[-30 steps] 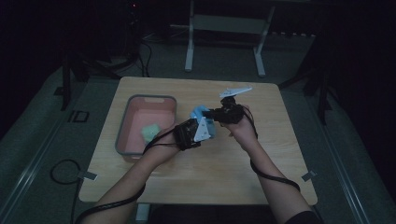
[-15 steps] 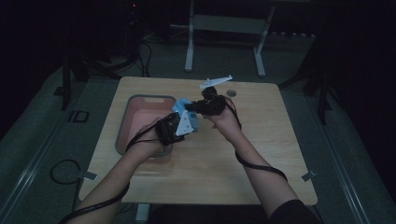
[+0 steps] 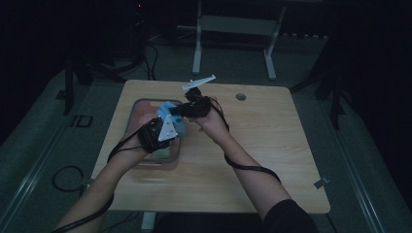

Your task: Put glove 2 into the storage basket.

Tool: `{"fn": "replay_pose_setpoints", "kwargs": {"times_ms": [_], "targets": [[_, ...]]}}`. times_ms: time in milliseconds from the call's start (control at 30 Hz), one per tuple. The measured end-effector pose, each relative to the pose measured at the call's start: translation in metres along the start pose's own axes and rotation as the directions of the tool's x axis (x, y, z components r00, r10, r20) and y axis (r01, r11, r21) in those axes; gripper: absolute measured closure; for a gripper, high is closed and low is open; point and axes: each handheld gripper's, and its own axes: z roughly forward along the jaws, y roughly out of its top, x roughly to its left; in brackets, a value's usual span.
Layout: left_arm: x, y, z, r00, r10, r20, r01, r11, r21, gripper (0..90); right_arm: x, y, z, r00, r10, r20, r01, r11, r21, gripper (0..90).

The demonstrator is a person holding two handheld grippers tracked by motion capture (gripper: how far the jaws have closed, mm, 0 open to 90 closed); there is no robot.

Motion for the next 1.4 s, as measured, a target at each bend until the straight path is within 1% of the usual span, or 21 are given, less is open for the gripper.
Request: {"fn": "replay_pose_setpoints", "kwargs": {"times_ms": [33, 67, 167, 267, 367, 467, 533, 633, 700, 733, 767, 833, 967, 1000, 1067, 1133, 1267, 1300, 1333, 1367, 1400], "targets": [[0.001, -0.004, -0.002, 1.0000, -0.007, 0.000, 0.007, 0.9999, 0.008, 76.3, 0.002, 0.001, 0.004, 1.0000, -0.005, -0.002, 0.005, 1.000, 0.000, 82.7], [0.001, -0.006, -0.002, 1.0000, -0.005, -0.002, 0.005, 0.9999, 0.014, 76.3, 0.003, 0.002, 0.008, 1.0000, -0.006, -0.004, 0.006, 1.000, 0.004, 82.7], [0.003, -0.017, -0.003, 0.9999, -0.013, -0.004, 0.013, 0.9997, 0.020, 76.3, 0.005, 0.003, 0.020, 0.9998, -0.004, -0.018, 0.004, 1.000, 0.014, 82.7], [0.004, -0.028, 0.001, 0.9996, -0.028, 0.002, 0.028, 0.9989, 0.037, 76.3, 0.005, 0.002, 0.033, 0.9996, 0.003, -0.028, -0.002, 1.000, 0.028, 82.7], [0.006, -0.038, 0.005, 0.9985, -0.053, 0.011, 0.053, 0.9976, 0.045, 76.3, 0.005, 0.001, 0.046, 0.9991, 0.013, -0.040, -0.012, 0.999, 0.036, 82.7], [0.007, -0.048, 0.011, 0.9963, -0.078, 0.036, 0.075, 0.9955, 0.058, 76.2, 0.003, -0.005, 0.060, 0.9986, 0.025, -0.046, -0.022, 0.998, 0.052, 82.7], [0.009, -0.055, 0.017, 0.9934, -0.100, 0.057, 0.095, 0.9928, 0.073, 76.1, 0.001, -0.008, 0.067, 0.9982, 0.038, -0.047, -0.035, 0.997, 0.063, 82.7], [0.009, -0.061, 0.027, 0.9920, -0.100, 0.077, 0.092, 0.9902, 0.106, 76.0, -0.004, -0.015, 0.077, 0.9973, 0.057, -0.047, -0.053, 0.995, 0.086, 82.5], [0.009, -0.063, 0.030, 0.9916, -0.100, 0.083, 0.090, 0.9895, 0.113, 75.9, -0.007, -0.020, 0.082, 0.9963, 0.072, -0.046, -0.067, 0.993, 0.099, 82.4], [0.008, -0.065, 0.035, 0.9895, -0.106, 0.098, 0.093, 0.9870, 0.132, 75.9, -0.008, -0.022, 0.086, 0.9964, 0.074, -0.041, -0.069, 0.991, 0.113, 82.3], [0.008, -0.065, 0.037, 0.9896, -0.104, 0.099, 0.090, 0.9862, 0.139, 75.8, -0.009, -0.024, 0.088, 0.9963, 0.076, -0.040, -0.071, 0.990, 0.122, 82.2], [0.008, -0.067, 0.042, 0.9872, -0.115, 0.110, 0.097, 0.9819, 0.163, 75.5, -0.010, -0.026, 0.091, 0.9971, 0.070, -0.029, -0.065, 0.988, 0.139, 81.7], [0.008, -0.067, 0.047, 0.9850, -0.128, 0.116, 0.107, 0.9792, 0.172, 75.1, -0.012, -0.028, 0.095, 0.9981, 0.060, -0.014, -0.057, 0.986, 0.160, 79.6], [0.008, -0.067, 0.048, 0.9837, -0.131, 0.123, 0.108, 0.9783, 0.177, 74.8, -0.013, -0.028, 0.096, 0.9981, 0.061, -0.012, -0.058, 0.985, 0.163, 78.1], [0.008, -0.066, 0.050, 0.9846, -0.125, 0.123, 0.101, 0.9774, 0.186, 74.1, -0.014, -0.028, 0.097, 0.9982, 0.059, -0.006, -0.057, 0.984, 0.170, 74.8], [0.008, -0.066, 0.050, 0.9834, -0.129, 0.128, 0.102, 0.9744, 0.201, 72.7, -0.015, -0.029, 0.098, 0.9986, 0.053, 0.007, -0.054, 0.983, 0.175, 71.5], [0.009, -0.066, 0.053, 0.9791, -0.152, 0.135, 0.120, 0.9673, 0.223, 66.4, -0.017, -0.029, 0.096, 0.9985, 0.053, 0.012, -0.054, 0.984, 0.172, 64.0], [0.009, -0.066, 0.053, 0.9791, -0.152, 0.135, 0.120, 0.9673, 0.223, 63.6, -0.017, -0.029, 0.096, 0.9985, 0.053, 0.012, -0.054, 0.984, 0.172, 64.0], [0.009, -0.065, 0.054, 0.9781, -0.158, 0.136, 0.124, 0.9655, 0.229, 60.3, -0.017, -0.029, 0.093, 0.9990, 0.042, 0.013, -0.044, 0.984, 0.173, 61.1], [0.009, -0.065, 0.053, 0.9776, -0.161, 0.136, 0.127, 0.9655, 0.227, 59.3, -0.017, -0.029, 0.091, 0.9991, 0.040, 0.012, -0.041, 0.984, 0.171, 60.3], [0.010, -0.065, 0.053, 0.9757, -0.172, 0.136, 0.138, 0.9639, 0.228, 56.7, -0.017, -0.029, 0.090, 0.9992, 0.038, 0.009, -0.039, 0.984, 0.171, 59.6]]}}
